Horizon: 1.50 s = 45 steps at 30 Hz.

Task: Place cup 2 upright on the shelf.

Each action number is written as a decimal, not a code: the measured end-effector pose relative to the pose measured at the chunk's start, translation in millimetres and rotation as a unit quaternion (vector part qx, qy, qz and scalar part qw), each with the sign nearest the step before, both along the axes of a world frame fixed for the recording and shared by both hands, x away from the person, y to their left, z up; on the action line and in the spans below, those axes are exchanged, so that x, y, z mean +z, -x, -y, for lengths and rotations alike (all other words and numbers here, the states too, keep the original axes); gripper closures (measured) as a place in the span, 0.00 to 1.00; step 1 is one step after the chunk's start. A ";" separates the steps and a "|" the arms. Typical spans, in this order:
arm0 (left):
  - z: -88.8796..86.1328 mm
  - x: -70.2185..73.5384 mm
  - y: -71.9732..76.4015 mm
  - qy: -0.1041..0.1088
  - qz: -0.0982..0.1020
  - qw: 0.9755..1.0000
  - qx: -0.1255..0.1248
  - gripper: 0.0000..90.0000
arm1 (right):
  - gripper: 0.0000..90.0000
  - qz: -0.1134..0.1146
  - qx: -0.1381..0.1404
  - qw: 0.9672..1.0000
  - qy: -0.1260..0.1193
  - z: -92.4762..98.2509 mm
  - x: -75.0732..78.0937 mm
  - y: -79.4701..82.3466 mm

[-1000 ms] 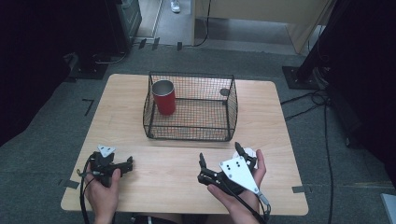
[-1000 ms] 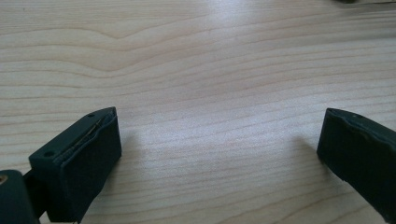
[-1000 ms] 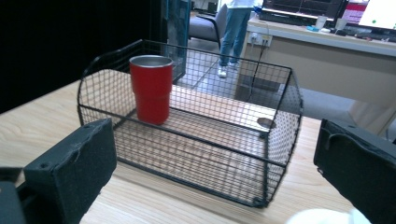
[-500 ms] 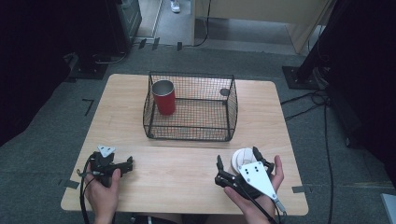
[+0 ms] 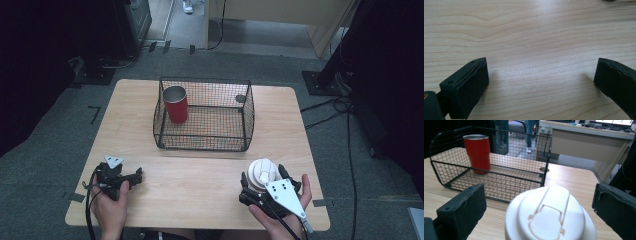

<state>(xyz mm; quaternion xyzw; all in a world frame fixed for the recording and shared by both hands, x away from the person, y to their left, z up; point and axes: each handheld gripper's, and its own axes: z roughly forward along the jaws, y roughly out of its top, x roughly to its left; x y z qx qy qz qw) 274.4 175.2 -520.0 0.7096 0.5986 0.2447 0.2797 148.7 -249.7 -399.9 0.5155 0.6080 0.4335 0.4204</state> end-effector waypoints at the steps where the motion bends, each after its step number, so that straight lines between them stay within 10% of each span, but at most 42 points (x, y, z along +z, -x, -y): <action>1: 0.0 0.0 0.0 0.000 0.000 1.000 0.000 0.00 | 0.00 0.000 -0.003 1.000 0.003 0.9 -1.6 -0.2; 45: 0.1 -0.1 0.0 0.000 0.001 1.000 0.000 0.00 | 0.17 -0.026 -0.021 0.999 -0.034 7.7 -71.9 -18.3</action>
